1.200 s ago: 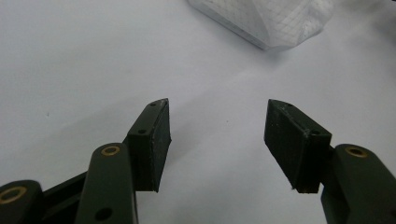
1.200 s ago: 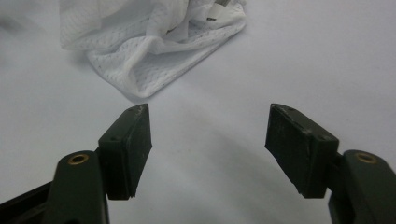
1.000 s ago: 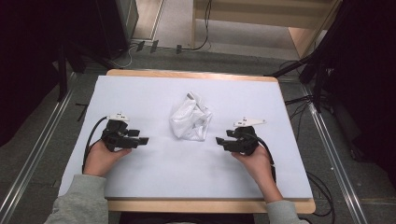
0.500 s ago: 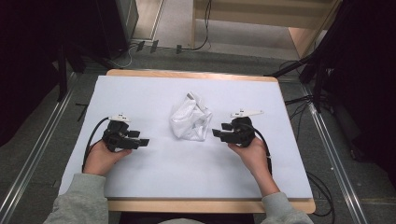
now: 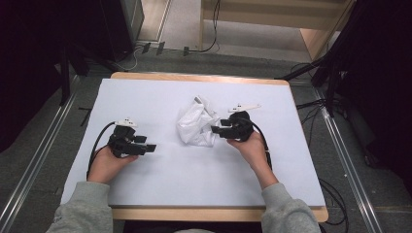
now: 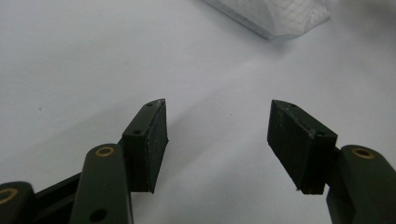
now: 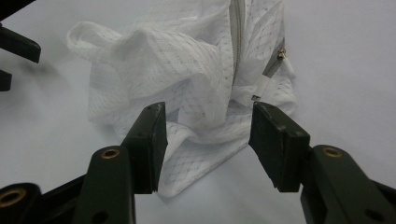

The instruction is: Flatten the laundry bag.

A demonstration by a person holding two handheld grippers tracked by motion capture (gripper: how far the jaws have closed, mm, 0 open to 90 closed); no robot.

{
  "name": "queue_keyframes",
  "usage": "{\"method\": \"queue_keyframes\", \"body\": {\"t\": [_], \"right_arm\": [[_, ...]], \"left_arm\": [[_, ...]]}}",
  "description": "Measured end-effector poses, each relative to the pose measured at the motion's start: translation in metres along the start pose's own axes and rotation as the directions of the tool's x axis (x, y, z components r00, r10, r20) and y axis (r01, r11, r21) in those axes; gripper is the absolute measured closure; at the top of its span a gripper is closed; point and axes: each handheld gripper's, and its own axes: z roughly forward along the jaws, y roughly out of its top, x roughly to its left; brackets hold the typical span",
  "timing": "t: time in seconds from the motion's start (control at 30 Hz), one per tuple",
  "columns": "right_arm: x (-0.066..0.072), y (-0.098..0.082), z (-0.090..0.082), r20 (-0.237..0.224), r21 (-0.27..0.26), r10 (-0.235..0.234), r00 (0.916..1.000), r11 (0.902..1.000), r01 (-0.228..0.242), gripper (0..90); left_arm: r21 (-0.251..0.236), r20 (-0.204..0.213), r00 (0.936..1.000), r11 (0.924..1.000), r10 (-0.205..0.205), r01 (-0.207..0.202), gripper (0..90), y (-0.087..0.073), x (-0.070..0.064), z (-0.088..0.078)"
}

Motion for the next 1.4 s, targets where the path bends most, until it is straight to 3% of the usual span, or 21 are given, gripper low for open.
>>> {"method": "queue_keyframes", "body": {"t": [0.2,0.3,0.33,0.4,0.47,0.57,0.7,0.83,1.07,1.4], "right_arm": [[0.001,0.004,0.016,0.007,0.033,0.001,1.0,0.9994,-0.002,48.5],[0.002,0.007,0.021,0.021,0.031,-0.016,0.9996,0.9994,0.016,63.6],[0.003,0.007,0.022,0.024,0.03,-0.013,0.9996,0.9995,0.013,72.8],[0.006,0.008,0.02,-0.001,0.011,-0.019,0.9998,0.9998,0.019,85.6],[0.01,0.009,0.019,-0.018,-0.005,-0.025,0.9995,0.9997,0.025,87.7],[0.017,0.01,0.018,-0.035,-0.008,-0.027,0.999,0.9996,0.027,87.8],[0.041,0.011,0.018,-0.065,-0.006,-0.086,0.9942,0.9963,0.086,87.8],[0.057,0.012,0.018,-0.098,-0.007,-0.111,0.9889,0.9938,0.111,87.8],[0.074,0.007,0.028,-0.14,0.029,-0.143,0.9798,0.9886,0.148,87.8],[0.087,0.0,0.029,-0.164,0.049,-0.149,0.9751,0.986,0.159,87.8]], "left_arm": [[-0.019,0.002,1.0,0.9998,0.006,-0.005,39.6,0.001,0.001,-0.003],[-0.029,0.001,1.0,0.9996,-0.001,0.001,39.8,0.001,0.003,-0.004],[-0.032,-0.001,1.0,0.9995,-0.002,0.002,39.9,0.001,0.003,-0.004],[-0.035,-0.013,0.9999,0.9994,-0.003,0.002,40.2,0.001,0.004,-0.007],[-0.036,-0.015,0.9999,0.9994,-0.004,0.003,40.4,0.0,0.004,-0.008],[-0.047,-0.014,0.9999,0.9989,-0.007,0.007,40.5,0.001,0.004,-0.01],[-0.057,-0.016,0.9998,0.9984,-0.008,0.007,40.5,0.002,0.002,-0.011],[-0.058,-0.016,0.9999,0.9983,0.0,-0.001,40.5,0.003,0.001,-0.012],[-0.081,-0.021,0.9996,0.9966,-0.019,0.017,40.4,0.003,0.007,-0.016],[-0.1,-0.028,0.999,0.9945,-0.036,0.033,40.3,0.002,0.011,-0.018]]}}
